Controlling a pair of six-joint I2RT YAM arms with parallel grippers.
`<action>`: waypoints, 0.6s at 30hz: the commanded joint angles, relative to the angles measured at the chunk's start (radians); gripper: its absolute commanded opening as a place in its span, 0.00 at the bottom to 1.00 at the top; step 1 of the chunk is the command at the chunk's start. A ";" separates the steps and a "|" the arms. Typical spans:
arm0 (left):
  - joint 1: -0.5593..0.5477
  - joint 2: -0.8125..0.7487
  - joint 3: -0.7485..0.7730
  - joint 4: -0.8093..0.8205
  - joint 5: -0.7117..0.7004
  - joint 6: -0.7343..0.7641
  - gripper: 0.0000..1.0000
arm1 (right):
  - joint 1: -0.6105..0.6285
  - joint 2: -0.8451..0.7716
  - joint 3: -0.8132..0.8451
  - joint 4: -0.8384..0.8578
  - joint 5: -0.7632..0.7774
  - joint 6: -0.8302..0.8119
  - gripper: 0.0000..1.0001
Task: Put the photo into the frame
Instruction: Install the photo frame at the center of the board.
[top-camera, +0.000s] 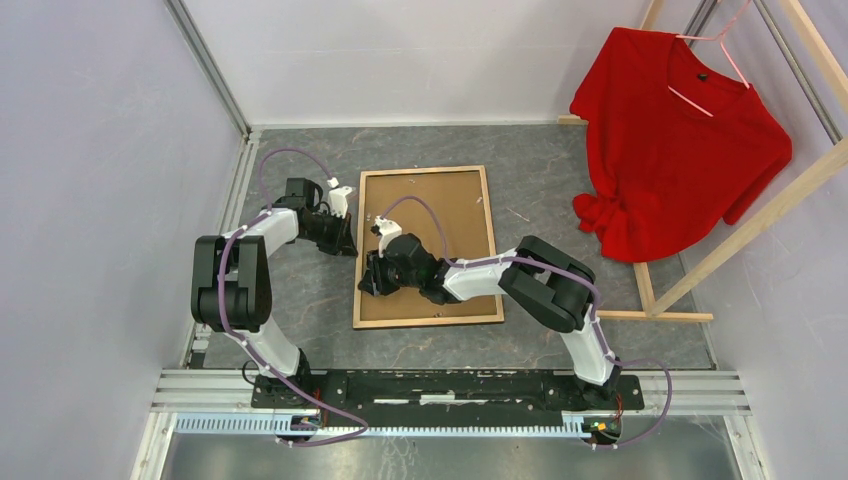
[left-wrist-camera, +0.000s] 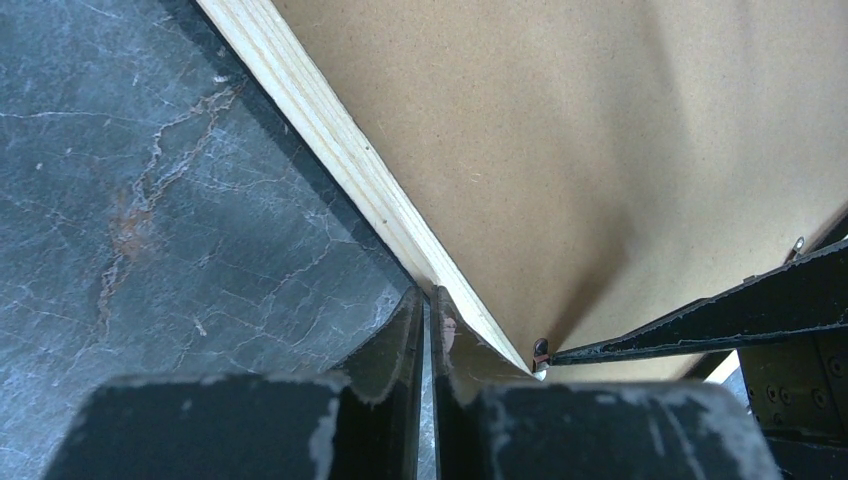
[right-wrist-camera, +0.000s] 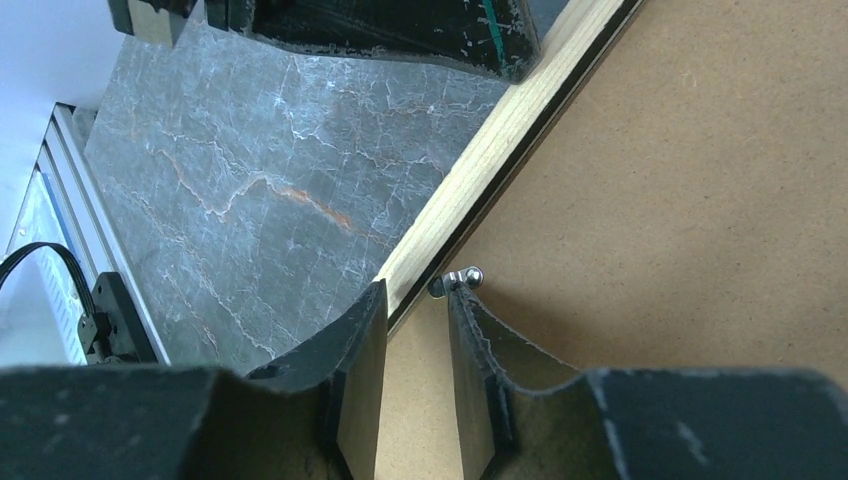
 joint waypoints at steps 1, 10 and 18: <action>-0.001 0.004 -0.022 0.037 -0.035 0.006 0.11 | 0.002 0.042 0.036 0.009 0.020 0.023 0.34; -0.001 0.001 -0.019 0.037 -0.036 0.012 0.10 | 0.001 -0.040 -0.078 0.047 0.017 0.043 0.33; -0.001 0.002 -0.023 0.039 -0.037 0.010 0.10 | 0.005 -0.029 -0.070 0.052 -0.004 0.055 0.33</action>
